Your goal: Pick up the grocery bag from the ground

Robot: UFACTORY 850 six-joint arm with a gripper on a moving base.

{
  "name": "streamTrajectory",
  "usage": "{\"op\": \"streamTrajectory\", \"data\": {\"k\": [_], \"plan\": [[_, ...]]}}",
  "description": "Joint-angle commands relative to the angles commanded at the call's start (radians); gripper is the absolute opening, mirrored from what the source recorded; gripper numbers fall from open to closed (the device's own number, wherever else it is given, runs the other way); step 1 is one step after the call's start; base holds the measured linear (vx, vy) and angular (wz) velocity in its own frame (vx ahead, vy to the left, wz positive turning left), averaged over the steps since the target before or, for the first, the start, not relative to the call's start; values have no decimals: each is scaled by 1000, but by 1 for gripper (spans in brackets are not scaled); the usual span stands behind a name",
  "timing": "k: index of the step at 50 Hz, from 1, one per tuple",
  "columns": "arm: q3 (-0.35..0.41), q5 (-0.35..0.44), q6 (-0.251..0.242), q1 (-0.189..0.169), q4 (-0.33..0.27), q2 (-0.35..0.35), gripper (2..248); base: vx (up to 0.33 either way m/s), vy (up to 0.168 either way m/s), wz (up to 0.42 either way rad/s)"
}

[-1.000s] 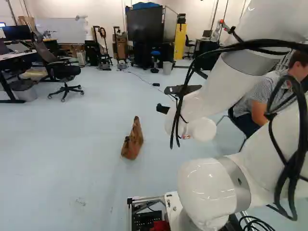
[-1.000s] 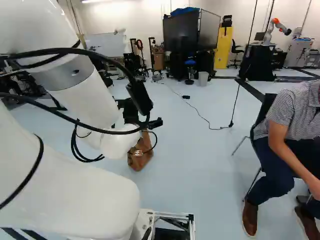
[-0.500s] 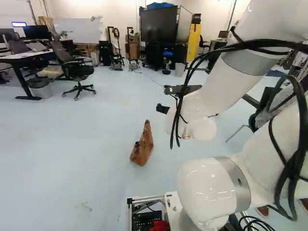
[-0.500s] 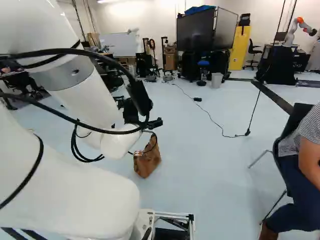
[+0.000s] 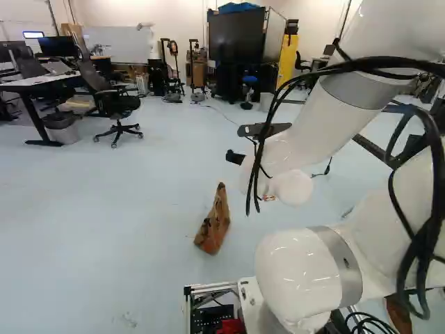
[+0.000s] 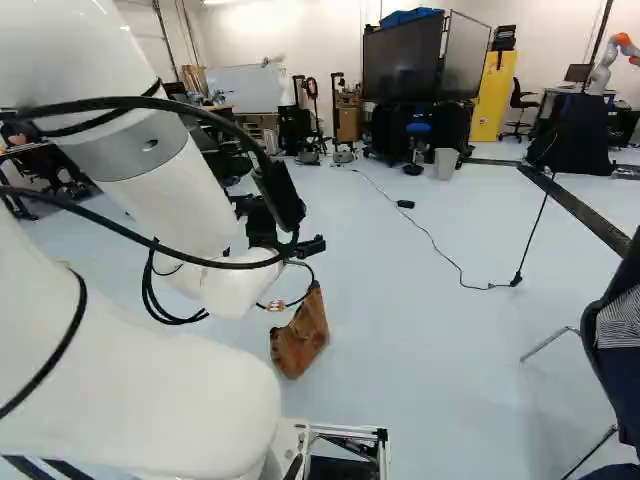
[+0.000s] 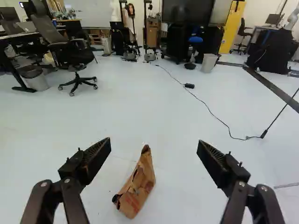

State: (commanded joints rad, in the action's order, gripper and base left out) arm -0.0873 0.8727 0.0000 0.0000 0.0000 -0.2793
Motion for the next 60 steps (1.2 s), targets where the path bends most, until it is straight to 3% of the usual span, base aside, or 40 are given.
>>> {"op": "streamTrajectory", "data": {"k": [1,12,60], "plan": [[-28,0,0,6,0,34,247,237,68,-16],[-90,0,0,18,0,103,247,58,17,-2],[-352,-34,0,66,-23,368,247,0,0,0]]}}
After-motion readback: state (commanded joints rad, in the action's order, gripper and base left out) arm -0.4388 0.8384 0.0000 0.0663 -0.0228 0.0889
